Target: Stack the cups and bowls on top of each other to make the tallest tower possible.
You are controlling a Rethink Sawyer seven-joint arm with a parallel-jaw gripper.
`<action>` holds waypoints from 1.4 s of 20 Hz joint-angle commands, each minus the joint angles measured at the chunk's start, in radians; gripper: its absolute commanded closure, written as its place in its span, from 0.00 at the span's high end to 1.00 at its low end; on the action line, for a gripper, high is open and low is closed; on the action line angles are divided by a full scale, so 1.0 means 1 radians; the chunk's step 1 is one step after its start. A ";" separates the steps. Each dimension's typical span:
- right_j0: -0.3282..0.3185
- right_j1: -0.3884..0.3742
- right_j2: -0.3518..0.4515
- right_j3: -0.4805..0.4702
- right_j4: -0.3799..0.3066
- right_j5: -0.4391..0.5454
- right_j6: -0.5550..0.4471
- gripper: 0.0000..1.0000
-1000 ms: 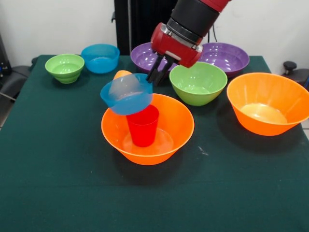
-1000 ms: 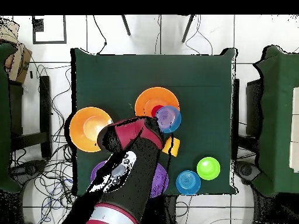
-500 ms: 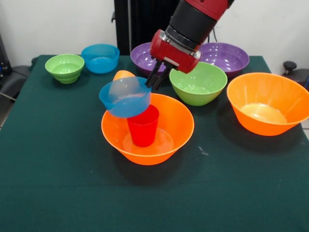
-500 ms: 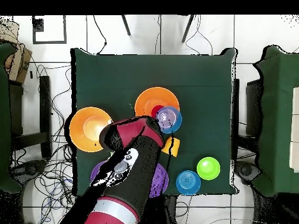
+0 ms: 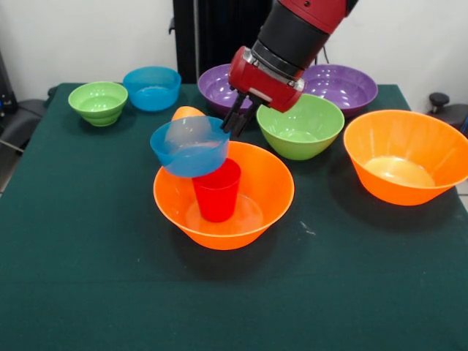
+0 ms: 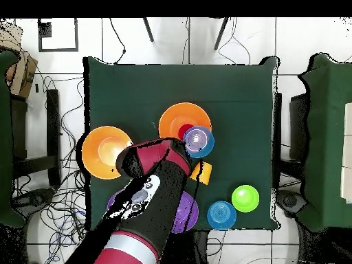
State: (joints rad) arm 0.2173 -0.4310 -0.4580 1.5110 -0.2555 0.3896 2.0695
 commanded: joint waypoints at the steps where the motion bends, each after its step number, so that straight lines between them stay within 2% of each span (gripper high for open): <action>1: 0.022 0.020 0.050 -0.045 0.046 -0.040 0.179 0.00; 13: 0.059 0.058 0.014 -0.038 0.090 -0.072 0.206 0.00; 28: 0.063 0.076 0.002 -0.050 0.140 -0.079 0.186 0.00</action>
State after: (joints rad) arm 0.2733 -0.3836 -0.5233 1.5107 -0.1554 0.3821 2.0719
